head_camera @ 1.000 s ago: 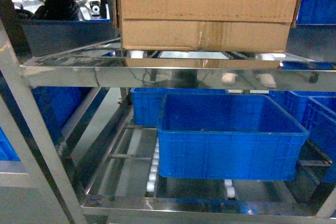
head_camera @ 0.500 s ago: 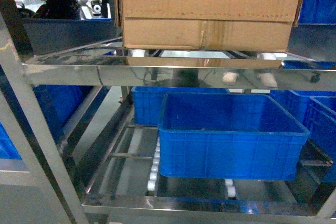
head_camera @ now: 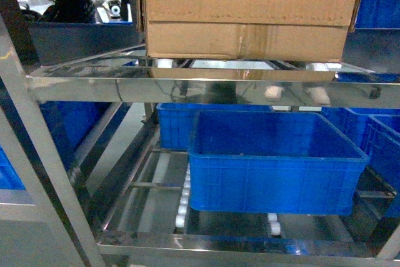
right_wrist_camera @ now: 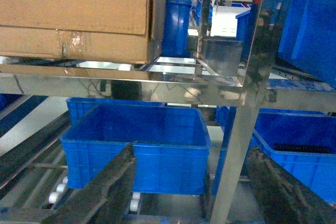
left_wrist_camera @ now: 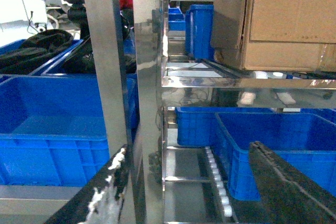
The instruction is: Sort boxes to right shelf from conveyor
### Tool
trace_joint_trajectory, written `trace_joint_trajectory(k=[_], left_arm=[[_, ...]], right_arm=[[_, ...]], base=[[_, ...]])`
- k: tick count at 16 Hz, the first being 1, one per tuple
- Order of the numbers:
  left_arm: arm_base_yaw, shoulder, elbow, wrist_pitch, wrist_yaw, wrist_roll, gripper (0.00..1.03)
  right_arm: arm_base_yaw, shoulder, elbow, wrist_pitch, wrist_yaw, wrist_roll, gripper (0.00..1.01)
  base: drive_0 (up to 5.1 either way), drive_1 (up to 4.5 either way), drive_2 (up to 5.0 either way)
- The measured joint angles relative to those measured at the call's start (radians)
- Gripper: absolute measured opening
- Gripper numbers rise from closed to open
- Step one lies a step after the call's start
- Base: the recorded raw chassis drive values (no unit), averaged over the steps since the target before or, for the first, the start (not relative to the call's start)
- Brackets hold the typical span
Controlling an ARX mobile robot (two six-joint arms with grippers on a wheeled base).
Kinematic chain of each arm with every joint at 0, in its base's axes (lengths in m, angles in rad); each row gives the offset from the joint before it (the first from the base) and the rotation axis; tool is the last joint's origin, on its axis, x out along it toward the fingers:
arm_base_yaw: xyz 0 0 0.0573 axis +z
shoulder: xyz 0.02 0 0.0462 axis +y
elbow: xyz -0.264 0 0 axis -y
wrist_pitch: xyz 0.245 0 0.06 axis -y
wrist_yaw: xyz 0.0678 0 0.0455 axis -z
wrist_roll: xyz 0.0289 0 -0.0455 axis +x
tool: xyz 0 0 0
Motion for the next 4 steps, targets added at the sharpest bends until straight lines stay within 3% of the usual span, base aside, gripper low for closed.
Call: trace_joint_trajectory(k=[3, 4], left_arm=[[0.0, 0.0, 0.0, 0.0, 0.0, 0.0, 0.79], [0.0, 0.0, 0.0, 0.0, 0.0, 0.0, 0.88]], right_arm=[[0.0, 0.0, 0.0, 0.0, 0.0, 0.0, 0.74], [0.0, 0.0, 0.0, 0.0, 0.0, 0.0, 0.83]], base=[[0.0, 0.0, 0.0], [0.0, 0.0, 0.0]])
